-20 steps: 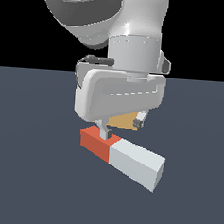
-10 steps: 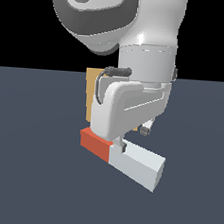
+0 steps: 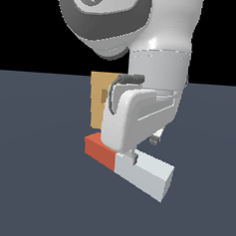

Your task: Insert the peg into the horizontal hole in a box.

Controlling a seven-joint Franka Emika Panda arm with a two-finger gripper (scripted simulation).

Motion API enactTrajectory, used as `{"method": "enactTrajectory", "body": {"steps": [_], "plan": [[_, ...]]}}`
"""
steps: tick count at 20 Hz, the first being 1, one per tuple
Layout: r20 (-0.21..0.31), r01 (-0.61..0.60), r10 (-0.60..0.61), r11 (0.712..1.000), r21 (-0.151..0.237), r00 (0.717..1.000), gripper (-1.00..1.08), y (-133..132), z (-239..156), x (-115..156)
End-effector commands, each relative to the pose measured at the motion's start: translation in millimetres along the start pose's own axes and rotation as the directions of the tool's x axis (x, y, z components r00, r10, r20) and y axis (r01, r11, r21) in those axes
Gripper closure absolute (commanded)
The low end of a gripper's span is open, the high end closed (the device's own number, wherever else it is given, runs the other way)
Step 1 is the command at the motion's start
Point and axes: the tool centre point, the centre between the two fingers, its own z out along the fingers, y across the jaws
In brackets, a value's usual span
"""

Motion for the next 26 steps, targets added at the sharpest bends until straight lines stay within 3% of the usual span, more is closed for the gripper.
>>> {"method": "enactTrajectory", "body": {"steps": [1, 17, 18, 26], "plan": [[0.000, 0.000, 0.000, 1.000, 0.000, 1.000, -0.92, 0, 1, 0], [0.000, 0.002, -0.002, 1.000, 0.000, 1.000, -0.92, 0, 50, 0], [0.000, 0.002, -0.002, 1.000, 0.000, 1.000, 1.08, 0, 50, 0], [0.000, 0.002, -0.002, 1.000, 0.000, 1.000, 1.08, 0, 50, 0]]}}
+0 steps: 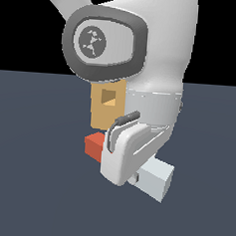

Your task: Insert the peg into the horizontal hole in a box.

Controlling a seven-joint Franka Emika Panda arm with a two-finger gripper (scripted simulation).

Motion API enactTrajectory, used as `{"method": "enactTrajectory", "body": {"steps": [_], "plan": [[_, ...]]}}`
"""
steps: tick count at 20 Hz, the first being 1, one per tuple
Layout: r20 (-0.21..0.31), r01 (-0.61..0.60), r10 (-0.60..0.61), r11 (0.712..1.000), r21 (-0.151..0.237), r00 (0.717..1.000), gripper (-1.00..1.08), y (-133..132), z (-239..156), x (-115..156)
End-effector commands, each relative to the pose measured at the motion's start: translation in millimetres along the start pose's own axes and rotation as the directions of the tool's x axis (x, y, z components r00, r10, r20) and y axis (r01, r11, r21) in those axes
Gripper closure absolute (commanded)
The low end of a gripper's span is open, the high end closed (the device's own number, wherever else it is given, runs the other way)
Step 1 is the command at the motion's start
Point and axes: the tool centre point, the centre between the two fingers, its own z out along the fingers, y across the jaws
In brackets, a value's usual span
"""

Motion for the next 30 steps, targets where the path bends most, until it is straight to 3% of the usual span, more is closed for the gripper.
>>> {"method": "enactTrajectory", "body": {"steps": [1, 9, 18, 24, 30], "plan": [[0.001, 0.000, 0.000, 1.000, 0.000, 1.000, 1.08, 0, 0, -1], [0.000, -0.038, 0.038, 0.999, 0.000, 0.999, 1.08, -4, -3, 4], [0.000, -0.196, 0.196, 0.981, -0.001, 0.981, 1.08, -19, -17, 20], [0.000, -0.355, 0.355, 0.935, -0.001, 0.935, 1.08, -31, -30, 40], [0.000, -0.507, 0.507, 0.862, -0.002, 0.862, 1.08, -40, -45, 62]]}}
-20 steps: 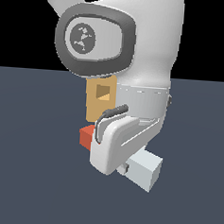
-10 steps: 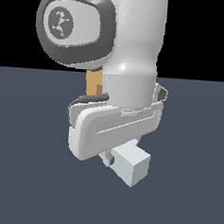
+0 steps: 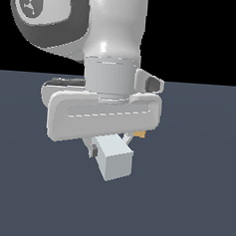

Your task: Insert the peg into the horizontal hole in a box.

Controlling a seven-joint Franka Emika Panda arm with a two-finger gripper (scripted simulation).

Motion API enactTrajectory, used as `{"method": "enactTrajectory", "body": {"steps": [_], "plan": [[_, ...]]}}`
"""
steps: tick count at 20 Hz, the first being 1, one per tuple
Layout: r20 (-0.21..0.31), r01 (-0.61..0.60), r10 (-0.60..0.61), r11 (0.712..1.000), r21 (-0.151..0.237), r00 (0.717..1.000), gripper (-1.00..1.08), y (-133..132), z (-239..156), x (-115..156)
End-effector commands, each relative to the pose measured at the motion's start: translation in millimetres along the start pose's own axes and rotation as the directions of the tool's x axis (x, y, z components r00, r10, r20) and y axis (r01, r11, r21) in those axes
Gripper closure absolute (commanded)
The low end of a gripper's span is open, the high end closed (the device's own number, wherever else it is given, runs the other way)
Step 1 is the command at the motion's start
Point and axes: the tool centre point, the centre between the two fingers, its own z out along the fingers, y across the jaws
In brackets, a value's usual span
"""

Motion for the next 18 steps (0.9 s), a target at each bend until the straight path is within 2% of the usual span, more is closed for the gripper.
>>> {"method": "enactTrajectory", "body": {"steps": [1, 9, 18], "plan": [[0.002, -0.071, 0.071, 0.997, -0.004, 0.998, 1.08, -6, -8, 6], [0.000, -0.274, 0.274, 0.962, -0.005, 0.962, 1.08, -23, -25, 30], [-0.001, -0.470, 0.470, 0.883, -0.005, 0.883, 1.08, -34, -43, 57]]}}
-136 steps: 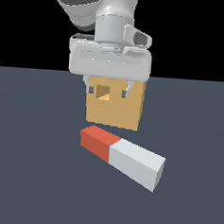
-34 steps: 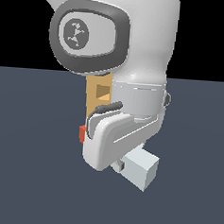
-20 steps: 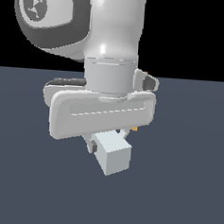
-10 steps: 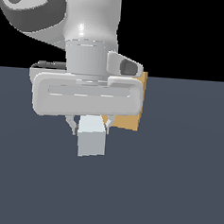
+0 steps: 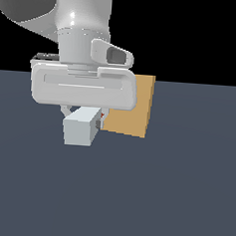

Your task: Insert the peg into the horizontal hole in a box.

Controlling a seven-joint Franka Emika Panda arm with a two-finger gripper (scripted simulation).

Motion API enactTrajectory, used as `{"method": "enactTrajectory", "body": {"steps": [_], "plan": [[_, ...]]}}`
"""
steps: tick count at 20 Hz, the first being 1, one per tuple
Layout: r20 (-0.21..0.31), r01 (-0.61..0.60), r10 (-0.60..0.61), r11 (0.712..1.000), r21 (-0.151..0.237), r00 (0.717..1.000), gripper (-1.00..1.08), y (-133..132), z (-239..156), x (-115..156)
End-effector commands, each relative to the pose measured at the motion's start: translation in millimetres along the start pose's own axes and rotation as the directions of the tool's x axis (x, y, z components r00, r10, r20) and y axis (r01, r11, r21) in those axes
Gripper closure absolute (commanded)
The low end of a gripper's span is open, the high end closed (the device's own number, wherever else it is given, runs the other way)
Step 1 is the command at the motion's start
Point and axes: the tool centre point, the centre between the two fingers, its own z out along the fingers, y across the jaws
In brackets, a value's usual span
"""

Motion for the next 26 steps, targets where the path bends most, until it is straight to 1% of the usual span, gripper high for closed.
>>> {"method": "enactTrajectory", "body": {"steps": [1, 7, 13, 19, 26], "plan": [[0.000, -0.058, 0.058, 0.998, -0.004, 0.998, 1.08, -4, -7, 6], [0.000, -0.162, 0.162, 0.987, -0.004, 0.987, 1.08, -13, -16, 18], [0.000, -0.226, 0.226, 0.974, -0.004, 0.974, 1.08, -17, -22, 26], [0.000, -0.252, 0.252, 0.968, -0.004, 0.968, 1.08, -19, -24, 30], [0.001, -0.251, 0.252, 0.968, -0.004, 0.968, 1.08, -18, -24, 30]]}}
